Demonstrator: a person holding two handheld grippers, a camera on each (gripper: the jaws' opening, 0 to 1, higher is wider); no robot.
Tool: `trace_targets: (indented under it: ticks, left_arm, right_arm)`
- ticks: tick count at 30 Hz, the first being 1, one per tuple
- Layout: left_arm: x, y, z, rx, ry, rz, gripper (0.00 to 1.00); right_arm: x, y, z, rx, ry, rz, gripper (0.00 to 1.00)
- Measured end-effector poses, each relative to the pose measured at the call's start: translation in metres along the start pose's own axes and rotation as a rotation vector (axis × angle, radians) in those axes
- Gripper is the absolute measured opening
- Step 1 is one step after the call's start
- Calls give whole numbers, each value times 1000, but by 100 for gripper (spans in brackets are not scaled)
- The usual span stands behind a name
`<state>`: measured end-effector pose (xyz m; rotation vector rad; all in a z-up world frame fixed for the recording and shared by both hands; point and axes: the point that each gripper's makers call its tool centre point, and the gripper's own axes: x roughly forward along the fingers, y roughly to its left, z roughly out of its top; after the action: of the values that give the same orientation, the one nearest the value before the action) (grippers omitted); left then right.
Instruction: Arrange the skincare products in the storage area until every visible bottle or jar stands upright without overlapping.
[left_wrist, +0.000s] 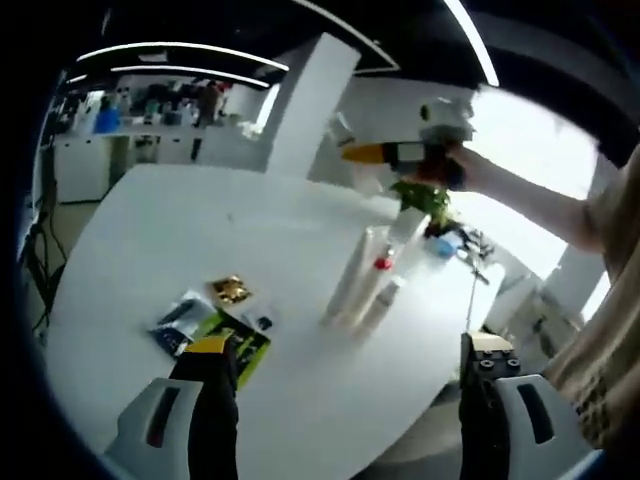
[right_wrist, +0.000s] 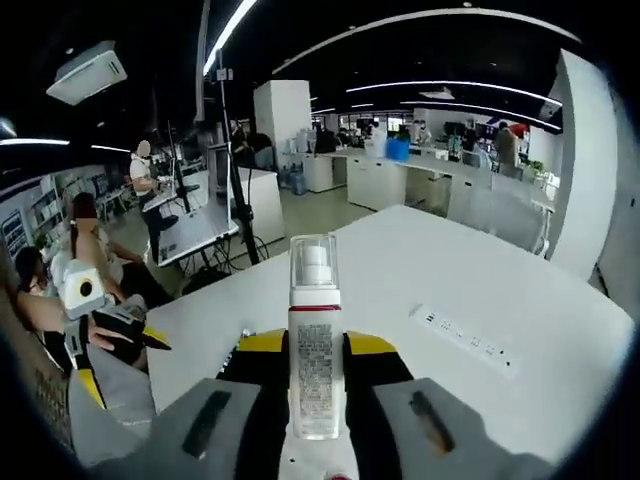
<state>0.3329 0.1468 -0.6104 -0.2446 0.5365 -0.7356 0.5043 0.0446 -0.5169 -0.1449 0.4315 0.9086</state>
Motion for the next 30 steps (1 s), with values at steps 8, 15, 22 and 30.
trace_targets:
  ticks: [8,15,22,30]
  left_arm:
    - [2,-11,13,12,-33,18,88]
    - [5,-24,22,38,-51,29,86]
    - [9,-38,27,105,-51,43,83]
    - [16,-57,27,130,-52,29,80]
  right_arm:
    - [-25,23,10,73,-145,-29,20]
    - [-38,46,-6,116,-200,-40,20]
    - [-53,78,-4,158,-319,-100,20]
    - [-65,116,-15,160,-370,-153,20]
